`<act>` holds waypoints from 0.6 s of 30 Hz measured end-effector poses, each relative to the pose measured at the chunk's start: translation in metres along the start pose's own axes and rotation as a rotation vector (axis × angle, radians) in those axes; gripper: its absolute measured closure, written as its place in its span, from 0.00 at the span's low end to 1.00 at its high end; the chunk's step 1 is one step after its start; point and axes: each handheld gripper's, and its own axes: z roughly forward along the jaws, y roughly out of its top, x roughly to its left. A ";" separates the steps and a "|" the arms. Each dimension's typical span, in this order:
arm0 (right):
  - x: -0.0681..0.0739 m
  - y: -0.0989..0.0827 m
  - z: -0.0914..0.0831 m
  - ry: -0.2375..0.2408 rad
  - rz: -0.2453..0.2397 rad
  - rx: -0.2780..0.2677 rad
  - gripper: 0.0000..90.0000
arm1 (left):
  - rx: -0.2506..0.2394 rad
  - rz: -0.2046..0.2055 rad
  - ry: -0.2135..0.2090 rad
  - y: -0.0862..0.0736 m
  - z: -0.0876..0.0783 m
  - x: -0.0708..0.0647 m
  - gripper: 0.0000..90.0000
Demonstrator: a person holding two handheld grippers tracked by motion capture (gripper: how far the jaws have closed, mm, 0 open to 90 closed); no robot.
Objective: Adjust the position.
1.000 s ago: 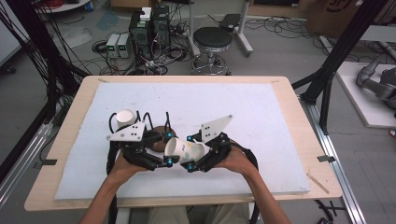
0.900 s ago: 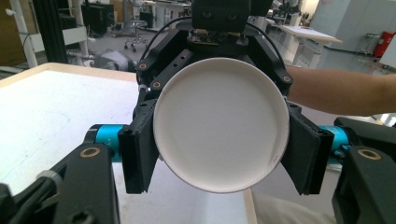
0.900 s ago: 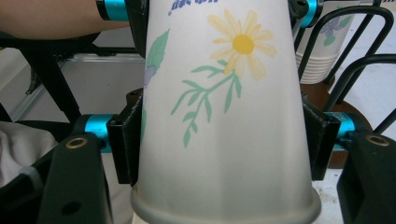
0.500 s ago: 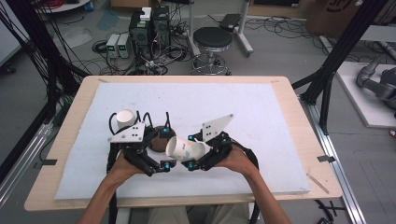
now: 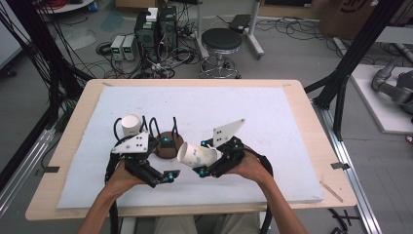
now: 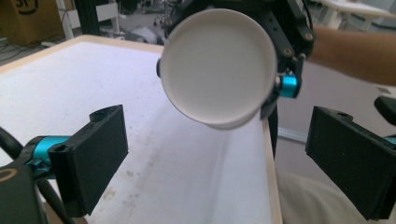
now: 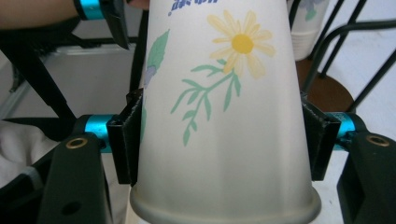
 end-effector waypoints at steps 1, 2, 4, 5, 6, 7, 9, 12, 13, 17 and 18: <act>0.000 0.000 0.000 -0.010 0.004 0.013 0.35 | 0.014 -0.001 0.001 -0.001 0.000 -0.001 0.06; 0.000 -0.001 0.000 -0.020 0.008 0.028 0.35 | 0.022 -0.001 0.004 -0.001 0.000 -0.001 0.06; 0.000 -0.001 -0.002 -0.034 0.011 0.052 0.35 | 0.048 0.006 0.013 -0.003 -0.001 -0.002 0.06; 0.000 -0.001 -0.002 -0.038 0.012 0.062 0.35 | 0.053 0.003 0.012 -0.004 -0.001 -0.002 0.06; 0.000 -0.001 -0.003 -0.041 0.015 0.074 0.35 | 0.062 0.003 0.013 -0.004 -0.001 -0.001 0.06; 0.000 -0.001 -0.003 -0.046 0.016 0.087 0.35 | 0.075 0.003 0.015 -0.004 -0.001 -0.001 0.06; 0.001 0.001 -0.003 -0.061 0.013 0.123 0.35 | 0.109 0.003 0.019 -0.005 -0.001 -0.001 0.06; 0.003 0.004 -0.003 -0.065 0.005 0.169 0.35 | 0.143 -0.003 0.016 -0.006 0.001 -0.001 0.06; 0.004 0.007 -0.003 -0.067 0.000 0.195 0.35 | 0.155 -0.003 0.014 -0.006 0.001 -0.001 0.06; 0.006 0.011 -0.002 -0.068 -0.005 0.268 0.35 | 0.218 0.005 0.027 -0.005 0.003 -0.001 0.06; 0.006 0.011 -0.002 -0.068 -0.005 0.268 0.35 | 0.222 0.003 0.027 -0.005 0.003 -0.001 0.06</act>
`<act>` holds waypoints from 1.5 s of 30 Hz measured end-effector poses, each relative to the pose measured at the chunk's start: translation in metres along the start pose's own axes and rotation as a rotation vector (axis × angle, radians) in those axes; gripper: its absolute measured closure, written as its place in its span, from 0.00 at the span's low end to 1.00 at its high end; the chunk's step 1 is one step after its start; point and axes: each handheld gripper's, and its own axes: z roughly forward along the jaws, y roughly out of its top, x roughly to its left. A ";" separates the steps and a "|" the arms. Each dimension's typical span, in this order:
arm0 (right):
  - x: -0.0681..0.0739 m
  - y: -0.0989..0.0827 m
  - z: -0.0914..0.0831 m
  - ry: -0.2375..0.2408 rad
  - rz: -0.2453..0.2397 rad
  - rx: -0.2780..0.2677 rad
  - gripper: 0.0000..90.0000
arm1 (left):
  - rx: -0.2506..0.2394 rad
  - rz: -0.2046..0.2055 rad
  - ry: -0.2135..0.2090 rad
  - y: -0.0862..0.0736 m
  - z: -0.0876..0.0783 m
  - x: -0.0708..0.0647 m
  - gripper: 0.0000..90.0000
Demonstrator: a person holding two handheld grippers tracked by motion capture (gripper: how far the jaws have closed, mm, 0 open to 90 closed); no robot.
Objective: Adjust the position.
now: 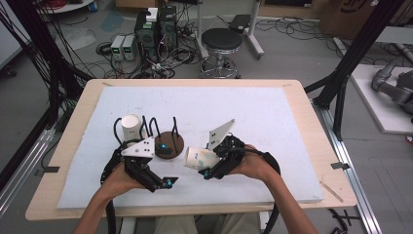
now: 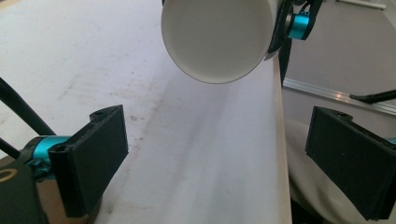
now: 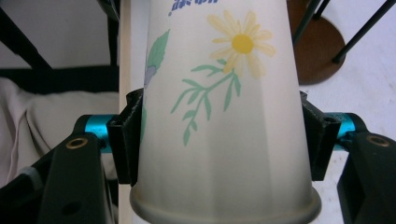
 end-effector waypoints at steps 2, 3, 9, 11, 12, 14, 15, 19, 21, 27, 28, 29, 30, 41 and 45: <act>0.000 0.002 0.000 -0.001 -0.005 0.029 0.35 | 0.027 0.002 -0.001 0.000 0.001 0.000 0.06; 0.000 0.003 0.000 -0.002 -0.009 0.040 0.35 | 0.037 0.002 0.000 0.001 0.002 0.000 0.06; 0.002 0.008 0.006 0.009 -0.024 0.137 0.35 | 0.095 0.000 -0.013 0.002 0.007 -0.002 0.06; 0.004 0.009 0.010 0.015 -0.031 0.167 0.35 | 0.110 0.002 -0.018 0.002 0.009 -0.003 0.06; 0.004 0.010 0.012 0.020 -0.031 0.175 0.35 | 0.117 0.001 -0.020 0.003 0.010 -0.003 0.06; 0.005 0.011 0.014 0.015 -0.042 0.205 0.35 | 0.138 0.010 -0.017 0.003 0.012 -0.003 0.06; 0.006 0.012 0.016 0.019 -0.041 0.219 0.35 | 0.142 0.005 -0.014 0.003 0.013 -0.004 0.06; 0.007 0.014 0.019 0.016 -0.057 0.264 0.35 | 0.195 0.011 0.002 0.003 0.014 -0.004 0.06; 0.008 0.016 0.021 0.012 -0.056 0.291 0.35 | 0.209 0.006 0.009 0.002 0.015 -0.003 0.06; 0.010 0.022 0.024 0.008 -0.074 0.347 0.35 | 0.242 -0.012 -0.010 0.002 0.017 -0.001 0.06; 0.010 0.023 0.025 0.005 -0.078 0.358 0.35 | 0.247 -0.013 -0.016 0.002 0.018 0.000 0.06; 0.010 0.024 0.025 0.006 -0.082 0.365 0.35 | 0.250 -0.013 -0.018 0.002 0.018 0.000 0.06; 0.010 0.025 0.026 0.007 -0.079 0.367 0.35 | 0.253 -0.014 -0.022 0.003 0.019 0.000 0.06; 0.006 0.028 0.026 0.004 -0.077 0.380 0.35 | 0.303 -0.008 -0.065 0.010 0.027 0.007 0.19; 0.004 0.028 0.025 0.007 -0.077 0.379 0.35 | 0.315 -0.008 -0.060 0.013 0.027 0.009 0.19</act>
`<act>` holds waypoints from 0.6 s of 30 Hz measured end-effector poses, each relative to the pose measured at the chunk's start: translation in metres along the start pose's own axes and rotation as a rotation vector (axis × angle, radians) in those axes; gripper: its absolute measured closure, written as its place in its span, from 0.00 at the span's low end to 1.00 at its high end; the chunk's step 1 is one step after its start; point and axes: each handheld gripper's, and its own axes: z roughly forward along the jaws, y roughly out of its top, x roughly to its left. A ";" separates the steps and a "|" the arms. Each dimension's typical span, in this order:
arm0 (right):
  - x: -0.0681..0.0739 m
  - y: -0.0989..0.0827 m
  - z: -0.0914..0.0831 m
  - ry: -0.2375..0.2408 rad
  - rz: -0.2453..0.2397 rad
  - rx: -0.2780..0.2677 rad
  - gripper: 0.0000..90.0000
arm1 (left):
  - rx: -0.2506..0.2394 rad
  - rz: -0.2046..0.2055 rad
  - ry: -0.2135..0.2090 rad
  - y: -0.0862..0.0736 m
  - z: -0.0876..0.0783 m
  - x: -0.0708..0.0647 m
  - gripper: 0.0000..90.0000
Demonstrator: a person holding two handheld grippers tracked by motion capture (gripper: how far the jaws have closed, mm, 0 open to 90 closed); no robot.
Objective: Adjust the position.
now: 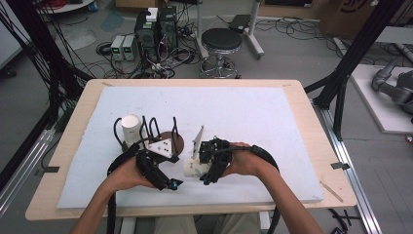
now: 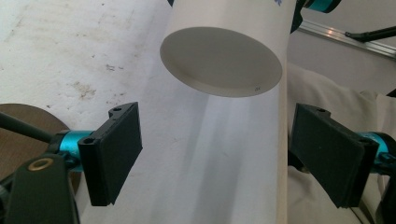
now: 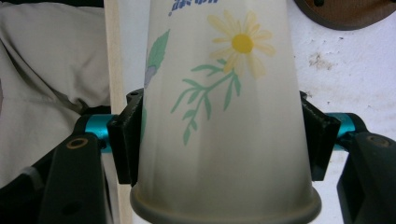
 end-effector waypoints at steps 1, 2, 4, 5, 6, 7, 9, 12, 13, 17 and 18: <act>0.000 0.000 0.000 0.000 0.002 -0.001 0.35 | 0.005 0.003 0.001 0.002 -0.001 0.000 0.19; 0.000 0.000 0.000 0.000 -0.002 -0.001 0.35 | 0.012 0.007 -0.004 0.003 -0.002 0.000 0.19; 0.000 0.001 0.001 0.001 -0.006 -0.002 0.35 | 0.006 0.012 -0.006 0.006 -0.002 0.000 0.19; 0.000 0.001 0.001 0.002 -0.006 0.002 0.35 | 0.012 0.017 -0.011 0.007 -0.002 0.000 0.19; 0.001 0.001 0.001 0.000 -0.008 0.002 0.35 | 0.009 0.017 -0.012 0.008 -0.002 -0.001 0.19; 0.001 0.002 0.002 0.004 -0.011 -0.001 0.35 | 0.014 0.022 -0.014 0.009 -0.002 -0.001 0.19; 0.001 0.002 0.002 0.002 -0.016 -0.002 0.35 | 0.019 0.026 -0.015 0.012 -0.001 -0.001 0.19; 0.001 0.003 0.003 0.006 -0.016 0.006 0.35 | 0.027 0.033 -0.021 0.015 0.000 -0.002 0.19; 0.001 0.003 0.003 0.008 -0.018 0.005 0.35 | 0.023 0.038 -0.020 0.016 0.001 -0.002 0.19; 0.002 0.005 0.003 0.009 -0.018 0.000 0.35 | 0.022 0.041 -0.029 0.019 0.005 -0.003 0.19; 0.001 0.005 0.003 0.010 -0.022 -0.002 0.35 | 0.027 0.051 -0.030 0.020 0.006 -0.003 0.19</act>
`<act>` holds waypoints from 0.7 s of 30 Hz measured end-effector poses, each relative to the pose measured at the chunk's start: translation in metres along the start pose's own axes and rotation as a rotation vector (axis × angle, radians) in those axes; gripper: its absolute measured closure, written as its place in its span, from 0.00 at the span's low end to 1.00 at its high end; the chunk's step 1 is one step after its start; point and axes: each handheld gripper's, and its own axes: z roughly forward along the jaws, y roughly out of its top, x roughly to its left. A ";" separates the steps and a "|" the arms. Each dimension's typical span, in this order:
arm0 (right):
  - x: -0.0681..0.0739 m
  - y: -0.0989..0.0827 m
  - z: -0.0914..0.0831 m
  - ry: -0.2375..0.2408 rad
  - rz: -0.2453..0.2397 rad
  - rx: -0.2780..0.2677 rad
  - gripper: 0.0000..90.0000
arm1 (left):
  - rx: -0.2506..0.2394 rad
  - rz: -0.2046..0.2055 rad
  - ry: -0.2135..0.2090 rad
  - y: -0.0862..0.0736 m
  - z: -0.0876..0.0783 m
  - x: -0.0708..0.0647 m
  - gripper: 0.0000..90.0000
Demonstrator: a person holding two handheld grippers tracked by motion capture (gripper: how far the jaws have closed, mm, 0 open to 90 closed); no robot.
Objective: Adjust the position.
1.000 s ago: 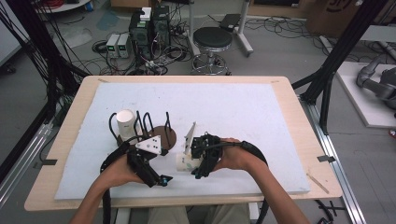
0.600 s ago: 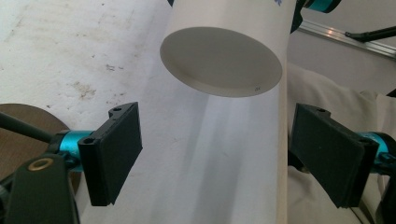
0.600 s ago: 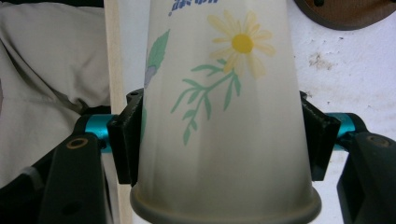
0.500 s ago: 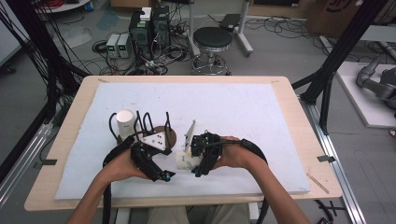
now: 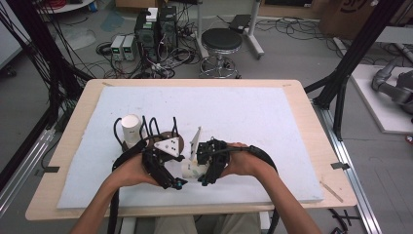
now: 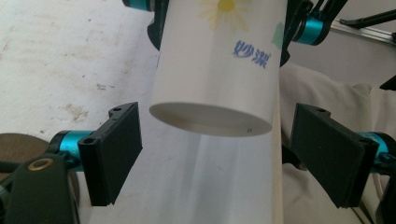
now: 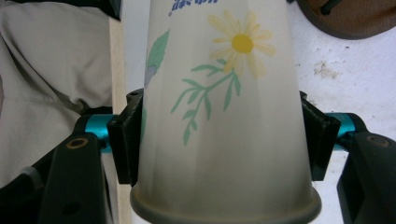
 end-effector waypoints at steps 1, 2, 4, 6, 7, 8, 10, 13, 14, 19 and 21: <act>0.000 0.000 0.000 0.001 0.003 0.002 0.35 | 0.002 0.001 -0.004 0.001 0.001 0.000 0.19; 0.000 0.001 0.000 0.002 0.002 0.001 0.35 | 0.005 0.005 -0.006 0.001 0.001 0.000 0.19; 0.000 0.001 0.001 0.003 -0.006 -0.001 0.35 | 0.005 0.003 -0.009 0.002 0.002 0.001 0.19; 0.001 0.001 0.001 0.000 -0.002 0.001 0.35 | 0.004 0.002 -0.008 0.002 0.003 0.001 0.19; 0.001 0.001 0.001 0.001 -0.003 -0.001 0.35 | -0.001 -0.002 -0.013 0.002 0.003 0.001 0.19; 0.001 0.001 0.001 0.002 -0.004 -0.001 0.35 | 0.004 0.006 -0.015 0.002 0.003 0.002 0.20; 0.001 0.002 0.001 0.003 -0.005 -0.002 0.35 | -0.005 -0.001 -0.013 0.002 0.004 0.001 0.20; 0.001 0.002 0.001 0.005 -0.009 -0.004 0.35 | -0.006 0.006 -0.027 0.001 0.003 0.001 0.22; 0.002 0.002 0.002 0.004 -0.010 -0.001 0.35 | -0.007 0.011 -0.027 0.001 0.003 0.002 0.23; 0.002 0.003 0.002 0.010 -0.012 -0.005 0.35 | 0.002 0.022 -0.042 0.002 0.003 0.002 0.28; 0.002 0.003 0.002 0.005 -0.015 -0.006 0.35 | -0.013 0.024 -0.047 0.001 0.004 0.002 0.31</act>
